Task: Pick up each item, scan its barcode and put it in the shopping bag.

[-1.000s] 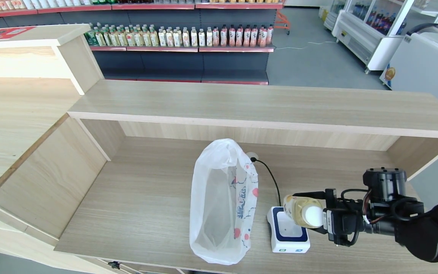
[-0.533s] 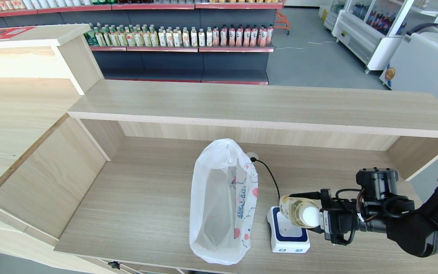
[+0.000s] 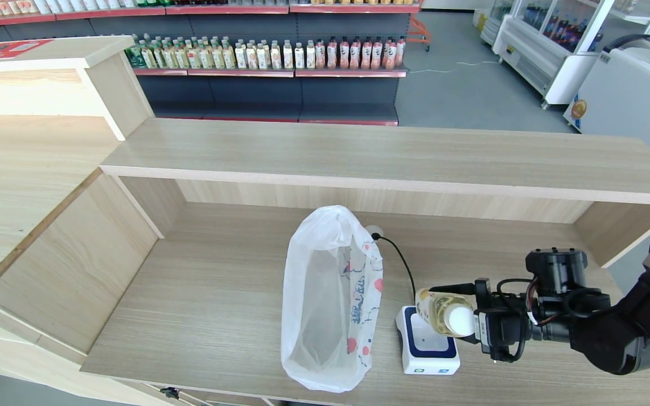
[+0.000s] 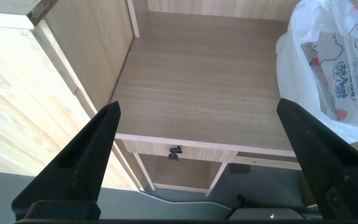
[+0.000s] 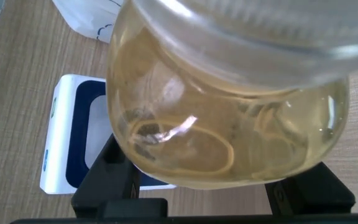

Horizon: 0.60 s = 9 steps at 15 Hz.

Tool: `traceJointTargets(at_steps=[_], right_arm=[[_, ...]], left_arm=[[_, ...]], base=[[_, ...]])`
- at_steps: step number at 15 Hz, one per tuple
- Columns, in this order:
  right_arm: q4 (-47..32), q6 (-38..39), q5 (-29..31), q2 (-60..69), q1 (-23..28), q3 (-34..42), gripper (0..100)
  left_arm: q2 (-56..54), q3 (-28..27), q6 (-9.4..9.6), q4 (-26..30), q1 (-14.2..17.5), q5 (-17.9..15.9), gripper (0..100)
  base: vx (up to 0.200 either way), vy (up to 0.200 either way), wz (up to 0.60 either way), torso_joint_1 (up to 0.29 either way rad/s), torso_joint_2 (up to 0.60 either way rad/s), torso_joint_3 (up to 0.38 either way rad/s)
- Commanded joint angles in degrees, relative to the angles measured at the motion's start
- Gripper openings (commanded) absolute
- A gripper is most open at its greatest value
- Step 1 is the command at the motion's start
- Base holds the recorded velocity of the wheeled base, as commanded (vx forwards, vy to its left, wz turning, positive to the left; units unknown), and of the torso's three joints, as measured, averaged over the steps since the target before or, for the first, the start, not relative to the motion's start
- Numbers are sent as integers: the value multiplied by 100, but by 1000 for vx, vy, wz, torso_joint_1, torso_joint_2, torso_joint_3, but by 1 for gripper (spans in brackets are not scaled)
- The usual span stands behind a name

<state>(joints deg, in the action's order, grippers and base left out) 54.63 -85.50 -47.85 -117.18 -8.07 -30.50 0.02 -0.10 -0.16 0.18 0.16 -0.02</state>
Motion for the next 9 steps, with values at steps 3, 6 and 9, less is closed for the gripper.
traceJointTargets(at_steps=[3, 6, 9], right_arm=[[-40, -10, -119, -130, -28, -132, 0], [-40, -45, -234, -236, -81, -246, 0], [-40, -80, -260, -297, -89, -316, 0]], left_arm=[[-2, 1, -2, -1, 2, 2, 100], [-2, 1, -2, -1, 2, 2, 100], [-2, 1, -2, -1, 2, 2, 100]], base=[[0, 0, 0, 0, 0, 0], [0, 0, 0, 0, 0, 0], [0, 0, 0, 0, 0, 0]])
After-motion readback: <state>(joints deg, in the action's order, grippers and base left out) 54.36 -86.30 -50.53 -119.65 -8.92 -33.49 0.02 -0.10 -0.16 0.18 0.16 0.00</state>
